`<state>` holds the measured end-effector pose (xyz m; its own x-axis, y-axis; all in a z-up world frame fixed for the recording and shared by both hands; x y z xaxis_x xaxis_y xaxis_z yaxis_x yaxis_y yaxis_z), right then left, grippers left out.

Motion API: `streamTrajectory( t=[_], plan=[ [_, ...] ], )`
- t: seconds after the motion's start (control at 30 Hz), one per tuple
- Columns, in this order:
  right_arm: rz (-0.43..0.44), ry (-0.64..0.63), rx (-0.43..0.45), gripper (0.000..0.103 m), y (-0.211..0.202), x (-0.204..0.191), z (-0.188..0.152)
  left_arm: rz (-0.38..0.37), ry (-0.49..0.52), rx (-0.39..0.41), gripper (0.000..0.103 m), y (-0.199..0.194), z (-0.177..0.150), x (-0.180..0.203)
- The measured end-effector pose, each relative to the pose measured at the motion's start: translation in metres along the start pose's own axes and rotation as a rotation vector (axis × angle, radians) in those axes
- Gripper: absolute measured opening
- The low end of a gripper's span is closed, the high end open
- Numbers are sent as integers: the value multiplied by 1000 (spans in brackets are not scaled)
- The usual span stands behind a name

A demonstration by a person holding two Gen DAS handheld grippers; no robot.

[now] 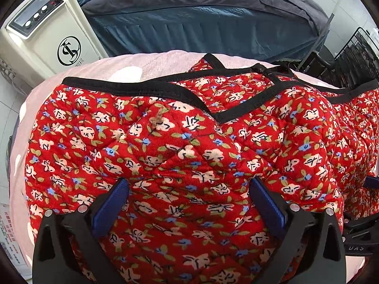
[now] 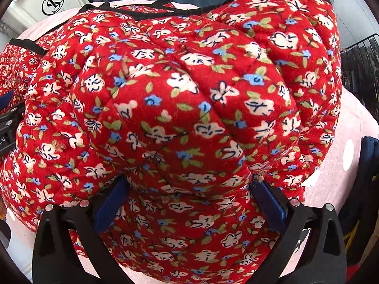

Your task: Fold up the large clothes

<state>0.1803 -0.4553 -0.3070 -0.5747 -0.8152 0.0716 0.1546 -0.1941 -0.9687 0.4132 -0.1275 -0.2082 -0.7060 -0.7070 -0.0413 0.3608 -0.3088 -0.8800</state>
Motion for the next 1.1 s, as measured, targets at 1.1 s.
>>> streamTrajectory(
  t=[1.1],
  plan=[
    [6,-6,280,98,-89,-4,-59,6,118,-36,100,-48,-60,23]
  ],
)
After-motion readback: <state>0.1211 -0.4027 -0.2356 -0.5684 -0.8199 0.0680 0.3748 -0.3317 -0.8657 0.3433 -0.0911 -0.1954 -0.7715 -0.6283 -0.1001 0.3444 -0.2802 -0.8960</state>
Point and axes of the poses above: each gripper's, at about its wrist camera, not at the fingertips, and y roughly the way its jaws point, x to its right, z to its top, the point moved 8 cm from there along y, roughly the way its jaws point, and after that the axes turned 11 degrees about x, right-handed, at the moved point
